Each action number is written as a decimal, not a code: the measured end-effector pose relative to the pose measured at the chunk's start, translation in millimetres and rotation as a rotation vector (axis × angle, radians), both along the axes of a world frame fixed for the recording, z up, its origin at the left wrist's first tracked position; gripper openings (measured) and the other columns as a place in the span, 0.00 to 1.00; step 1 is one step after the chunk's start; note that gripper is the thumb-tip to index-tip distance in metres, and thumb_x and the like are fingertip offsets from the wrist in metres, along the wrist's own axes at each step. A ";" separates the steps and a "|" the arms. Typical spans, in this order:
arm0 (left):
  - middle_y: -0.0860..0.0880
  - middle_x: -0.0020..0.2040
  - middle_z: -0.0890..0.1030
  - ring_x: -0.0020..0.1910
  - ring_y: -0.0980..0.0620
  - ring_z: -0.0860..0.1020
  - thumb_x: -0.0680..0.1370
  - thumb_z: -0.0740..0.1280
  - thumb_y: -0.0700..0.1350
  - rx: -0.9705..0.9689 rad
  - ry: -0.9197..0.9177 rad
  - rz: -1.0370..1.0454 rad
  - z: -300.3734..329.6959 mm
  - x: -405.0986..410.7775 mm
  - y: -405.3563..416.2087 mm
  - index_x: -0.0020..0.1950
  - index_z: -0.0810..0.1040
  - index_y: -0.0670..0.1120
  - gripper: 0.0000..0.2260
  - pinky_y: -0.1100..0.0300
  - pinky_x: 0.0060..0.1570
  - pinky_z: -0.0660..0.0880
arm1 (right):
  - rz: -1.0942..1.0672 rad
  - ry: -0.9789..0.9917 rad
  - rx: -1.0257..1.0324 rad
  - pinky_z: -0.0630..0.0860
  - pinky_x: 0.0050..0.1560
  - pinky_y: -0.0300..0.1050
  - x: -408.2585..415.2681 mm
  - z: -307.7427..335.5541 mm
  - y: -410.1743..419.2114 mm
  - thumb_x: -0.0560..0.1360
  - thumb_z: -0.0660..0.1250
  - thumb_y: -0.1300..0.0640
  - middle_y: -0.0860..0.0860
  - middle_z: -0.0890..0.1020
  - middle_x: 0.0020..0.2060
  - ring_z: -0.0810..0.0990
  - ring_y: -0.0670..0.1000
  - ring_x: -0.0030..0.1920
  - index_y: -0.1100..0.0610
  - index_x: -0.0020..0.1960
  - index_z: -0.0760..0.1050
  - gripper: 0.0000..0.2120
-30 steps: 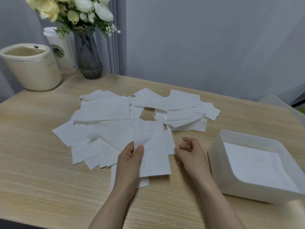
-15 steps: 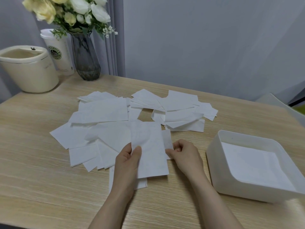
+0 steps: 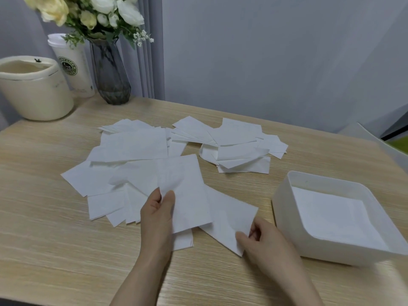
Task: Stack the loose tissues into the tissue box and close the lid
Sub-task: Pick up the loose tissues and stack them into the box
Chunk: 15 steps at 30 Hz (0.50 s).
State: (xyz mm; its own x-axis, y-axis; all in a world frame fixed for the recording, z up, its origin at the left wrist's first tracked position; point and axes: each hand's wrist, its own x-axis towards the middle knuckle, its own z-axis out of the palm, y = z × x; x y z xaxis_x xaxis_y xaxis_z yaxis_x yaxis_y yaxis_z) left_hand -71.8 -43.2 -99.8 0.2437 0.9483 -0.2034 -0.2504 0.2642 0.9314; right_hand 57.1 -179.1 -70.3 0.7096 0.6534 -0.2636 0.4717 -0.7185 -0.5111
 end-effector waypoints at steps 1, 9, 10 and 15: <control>0.54 0.45 0.86 0.45 0.55 0.82 0.82 0.61 0.37 -0.001 0.001 0.001 -0.3 -0.1 0.0 0.50 0.82 0.49 0.11 0.57 0.47 0.77 | 0.000 -0.045 -0.020 0.71 0.39 0.42 -1.4 2.3 -2.5 0.73 0.63 0.45 0.44 0.76 0.36 0.76 0.45 0.39 0.49 0.42 0.68 0.09; 0.53 0.45 0.86 0.45 0.56 0.82 0.81 0.61 0.37 0.009 0.021 -0.024 0.8 -0.2 -1.4 0.50 0.82 0.49 0.11 0.56 0.47 0.76 | 0.084 -0.302 0.042 0.70 0.47 0.44 -3.9 6.2 23.8 0.77 0.64 0.48 0.47 0.61 0.63 0.75 0.51 0.57 0.50 0.69 0.61 0.24; 0.53 0.45 0.86 0.45 0.56 0.82 0.81 0.61 0.37 0.013 0.027 -0.026 0.7 -0.1 -1.3 0.50 0.82 0.49 0.12 0.56 0.47 0.76 | 0.099 -0.284 0.046 0.71 0.48 0.45 -2.0 4.8 28.6 0.76 0.65 0.48 0.47 0.62 0.62 0.75 0.51 0.56 0.51 0.68 0.62 0.24; 0.52 0.46 0.86 0.46 0.54 0.83 0.82 0.60 0.37 0.014 0.045 -0.038 0.8 0.0 -1.3 0.51 0.82 0.49 0.12 0.55 0.48 0.77 | 0.113 -0.195 0.006 0.69 0.46 0.44 9.3 0.2 45.3 0.74 0.66 0.47 0.48 0.69 0.58 0.76 0.51 0.53 0.51 0.61 0.66 0.19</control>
State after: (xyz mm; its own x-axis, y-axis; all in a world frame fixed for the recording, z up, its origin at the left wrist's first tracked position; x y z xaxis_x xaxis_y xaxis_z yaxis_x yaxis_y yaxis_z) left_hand -71.8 -44.4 -99.0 0.2705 0.9413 -0.2019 -0.1985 0.2597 0.9451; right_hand 66.3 -133.8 -70.1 0.6691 0.7326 -0.1249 0.6391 -0.6529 -0.4065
